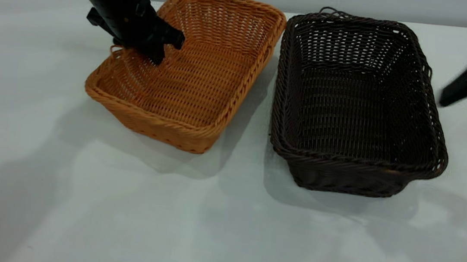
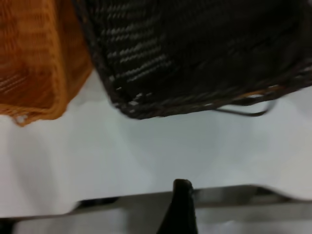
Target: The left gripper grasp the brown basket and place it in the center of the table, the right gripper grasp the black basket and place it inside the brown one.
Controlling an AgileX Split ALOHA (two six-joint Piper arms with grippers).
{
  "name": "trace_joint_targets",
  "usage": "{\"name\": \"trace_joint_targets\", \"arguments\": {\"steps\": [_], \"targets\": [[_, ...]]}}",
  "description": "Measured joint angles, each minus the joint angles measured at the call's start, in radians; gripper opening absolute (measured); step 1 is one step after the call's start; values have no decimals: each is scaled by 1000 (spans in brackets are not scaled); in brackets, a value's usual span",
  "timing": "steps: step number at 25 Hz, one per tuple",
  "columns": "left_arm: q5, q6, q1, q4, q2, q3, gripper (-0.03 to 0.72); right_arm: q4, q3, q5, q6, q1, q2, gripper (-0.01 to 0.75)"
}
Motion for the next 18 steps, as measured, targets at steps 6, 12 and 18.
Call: {"name": "trace_joint_targets", "arguments": {"steps": [6, 12, 18], "targets": [[1, 2, 1, -3, -29, -13, 84, 410, -7, -63, -120, 174, 217, 594], [-24, 27, 20, 11, -91, -13, 83, 775, -18, -117, -320, 234, 402, 594], [-30, 30, 22, 13, -98, -13, 82, 820, -89, -204, -349, 234, 527, 594]]}}
